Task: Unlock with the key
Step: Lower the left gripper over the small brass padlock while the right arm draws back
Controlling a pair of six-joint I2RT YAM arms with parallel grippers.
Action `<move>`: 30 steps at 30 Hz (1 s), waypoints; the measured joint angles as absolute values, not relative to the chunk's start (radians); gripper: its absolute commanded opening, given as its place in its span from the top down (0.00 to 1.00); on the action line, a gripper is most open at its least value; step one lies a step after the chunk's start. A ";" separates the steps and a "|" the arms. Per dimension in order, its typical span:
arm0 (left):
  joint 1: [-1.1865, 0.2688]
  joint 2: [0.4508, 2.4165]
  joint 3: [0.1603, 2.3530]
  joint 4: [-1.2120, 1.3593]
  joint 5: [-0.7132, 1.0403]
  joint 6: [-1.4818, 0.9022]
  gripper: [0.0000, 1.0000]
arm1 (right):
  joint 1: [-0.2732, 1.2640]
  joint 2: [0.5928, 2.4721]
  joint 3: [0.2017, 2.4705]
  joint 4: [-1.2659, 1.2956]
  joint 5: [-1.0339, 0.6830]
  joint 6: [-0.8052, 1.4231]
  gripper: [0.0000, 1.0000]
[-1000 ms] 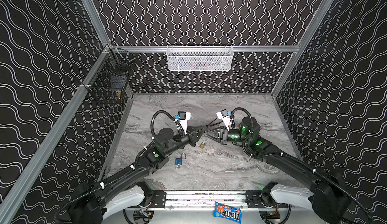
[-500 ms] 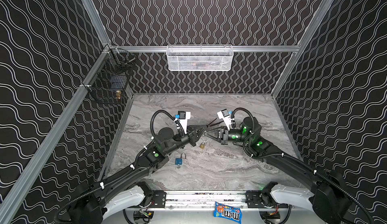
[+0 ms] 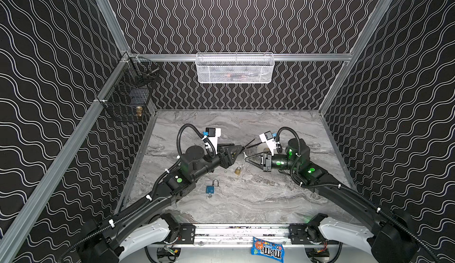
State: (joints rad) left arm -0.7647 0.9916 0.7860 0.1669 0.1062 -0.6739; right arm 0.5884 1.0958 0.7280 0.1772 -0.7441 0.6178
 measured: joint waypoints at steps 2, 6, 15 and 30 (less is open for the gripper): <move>-0.765 1.017 0.820 0.088 0.076 -0.671 0.35 | 0.581 1.077 0.707 0.125 -0.723 0.610 1.00; -0.764 1.093 0.878 -0.070 0.030 -0.659 0.31 | 0.576 1.044 0.656 0.032 -0.673 0.609 1.00; -0.817 1.398 1.053 -0.359 -0.014 -0.615 0.30 | 0.575 1.017 0.551 -0.076 -0.607 0.640 1.00; -0.880 1.764 1.246 -0.579 -0.138 -0.593 0.29 | 0.573 1.014 0.477 -0.114 -0.537 0.675 1.00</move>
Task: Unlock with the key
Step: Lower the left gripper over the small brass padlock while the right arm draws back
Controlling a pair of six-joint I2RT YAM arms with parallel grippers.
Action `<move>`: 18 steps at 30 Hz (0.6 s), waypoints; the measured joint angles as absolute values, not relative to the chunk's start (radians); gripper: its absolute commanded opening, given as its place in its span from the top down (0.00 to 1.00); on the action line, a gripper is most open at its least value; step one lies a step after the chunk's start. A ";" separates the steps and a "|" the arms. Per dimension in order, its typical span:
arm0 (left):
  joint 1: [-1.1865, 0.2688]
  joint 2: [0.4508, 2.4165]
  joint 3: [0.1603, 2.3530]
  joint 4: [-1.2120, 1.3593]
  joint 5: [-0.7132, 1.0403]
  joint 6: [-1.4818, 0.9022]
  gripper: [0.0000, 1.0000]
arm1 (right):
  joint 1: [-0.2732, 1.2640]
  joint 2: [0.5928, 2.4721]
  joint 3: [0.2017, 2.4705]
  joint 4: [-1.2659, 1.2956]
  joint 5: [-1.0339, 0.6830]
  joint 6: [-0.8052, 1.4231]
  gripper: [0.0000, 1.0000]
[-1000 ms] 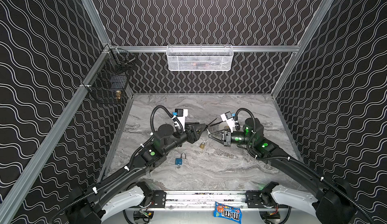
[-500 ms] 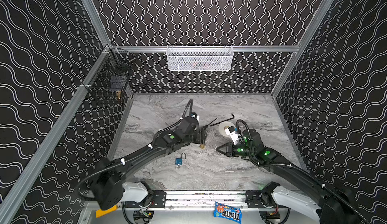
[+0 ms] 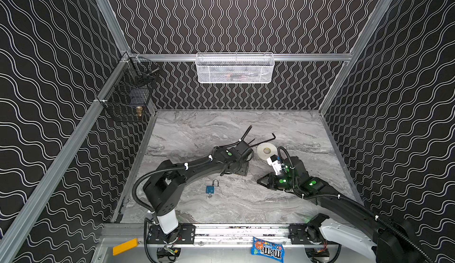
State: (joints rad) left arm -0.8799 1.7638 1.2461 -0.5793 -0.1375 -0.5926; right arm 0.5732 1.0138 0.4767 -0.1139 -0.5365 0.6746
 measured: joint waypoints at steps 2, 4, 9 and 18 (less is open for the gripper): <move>-0.883 1.790 1.258 -0.590 -0.141 -0.593 0.29 | 0.573 1.014 0.469 -0.114 -0.534 0.687 1.00; -0.884 1.822 1.280 -0.597 -0.147 -0.593 0.30 | 0.573 1.013 0.464 -0.114 -0.529 0.689 1.00; -0.884 1.895 1.327 -0.605 -0.169 -0.593 0.32 | 0.573 1.009 0.453 -0.112 -0.521 0.693 1.00; -0.884 1.979 1.374 -0.640 -0.189 -0.597 0.39 | 0.573 1.004 0.453 -0.108 -0.518 0.698 1.00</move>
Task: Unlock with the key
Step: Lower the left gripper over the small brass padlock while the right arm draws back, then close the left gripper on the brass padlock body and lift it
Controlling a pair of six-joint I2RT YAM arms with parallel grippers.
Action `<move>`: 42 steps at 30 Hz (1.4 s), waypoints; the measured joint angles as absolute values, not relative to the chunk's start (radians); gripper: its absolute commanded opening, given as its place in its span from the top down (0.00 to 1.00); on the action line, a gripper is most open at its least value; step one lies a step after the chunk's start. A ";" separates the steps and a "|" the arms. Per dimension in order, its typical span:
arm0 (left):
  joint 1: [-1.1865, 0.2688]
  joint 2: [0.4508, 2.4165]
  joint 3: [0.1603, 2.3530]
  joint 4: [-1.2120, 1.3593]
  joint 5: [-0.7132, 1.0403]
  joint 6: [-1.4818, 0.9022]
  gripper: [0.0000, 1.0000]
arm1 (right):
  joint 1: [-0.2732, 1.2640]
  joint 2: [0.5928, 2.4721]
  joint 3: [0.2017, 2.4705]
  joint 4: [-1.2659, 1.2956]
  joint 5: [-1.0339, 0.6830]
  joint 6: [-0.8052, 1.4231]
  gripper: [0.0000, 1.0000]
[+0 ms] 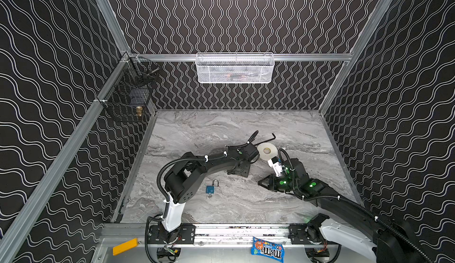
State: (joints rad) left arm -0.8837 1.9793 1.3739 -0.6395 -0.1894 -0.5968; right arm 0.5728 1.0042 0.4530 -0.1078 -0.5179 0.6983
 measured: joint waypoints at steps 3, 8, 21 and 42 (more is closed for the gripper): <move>-0.884 2.000 1.381 -0.644 -0.188 -0.597 0.41 | 0.572 1.016 0.453 -0.106 -0.519 0.698 1.00; -0.884 2.019 1.395 -0.653 -0.184 -0.612 0.44 | 0.572 1.024 0.451 -0.105 -0.523 0.696 1.00; -0.894 2.038 1.421 -0.672 -0.186 -0.673 0.53 | 0.570 1.058 0.451 -0.083 -0.544 0.688 1.00; -0.896 2.041 1.421 -0.677 -0.204 -0.706 0.73 | 0.567 1.069 0.451 -0.075 -0.559 0.680 1.00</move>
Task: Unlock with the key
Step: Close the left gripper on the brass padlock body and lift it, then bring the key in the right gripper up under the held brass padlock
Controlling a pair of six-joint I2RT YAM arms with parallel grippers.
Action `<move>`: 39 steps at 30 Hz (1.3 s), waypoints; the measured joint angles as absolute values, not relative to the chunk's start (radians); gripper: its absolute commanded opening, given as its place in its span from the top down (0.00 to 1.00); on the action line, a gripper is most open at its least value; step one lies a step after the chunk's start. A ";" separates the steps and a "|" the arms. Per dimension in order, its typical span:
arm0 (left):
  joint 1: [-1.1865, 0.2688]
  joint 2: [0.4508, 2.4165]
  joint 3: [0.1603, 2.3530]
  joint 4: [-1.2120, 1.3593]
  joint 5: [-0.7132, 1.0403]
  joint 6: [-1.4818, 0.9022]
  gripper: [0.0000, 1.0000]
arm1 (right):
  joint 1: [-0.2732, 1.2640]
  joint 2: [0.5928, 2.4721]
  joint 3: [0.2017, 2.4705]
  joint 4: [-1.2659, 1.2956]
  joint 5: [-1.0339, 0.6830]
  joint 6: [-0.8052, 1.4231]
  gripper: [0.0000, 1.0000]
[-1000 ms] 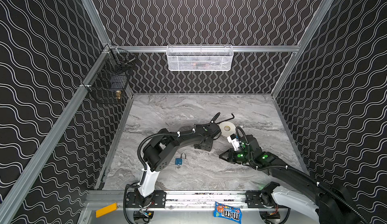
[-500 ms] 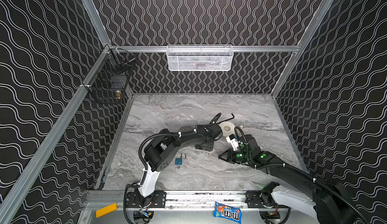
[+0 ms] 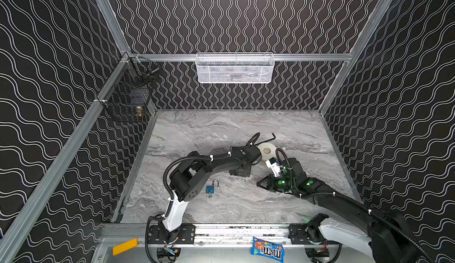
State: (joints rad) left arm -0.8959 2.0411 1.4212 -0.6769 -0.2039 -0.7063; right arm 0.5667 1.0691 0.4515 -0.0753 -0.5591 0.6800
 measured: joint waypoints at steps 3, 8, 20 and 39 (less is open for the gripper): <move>-0.896 2.040 1.420 -0.676 -0.204 -0.707 0.73 | 0.567 1.069 0.454 -0.076 -0.559 0.679 1.00; -0.893 2.017 1.399 -0.686 -0.199 -0.711 0.73 | 0.567 1.065 0.469 -0.081 -0.558 0.669 1.00; -0.873 1.777 1.193 -0.590 -0.144 -0.855 0.83 | 0.580 1.087 0.483 -0.088 -0.551 0.697 1.00; -0.873 1.367 0.926 -0.511 -0.228 -1.185 0.89 | 0.863 1.325 0.548 0.208 -0.421 0.948 1.00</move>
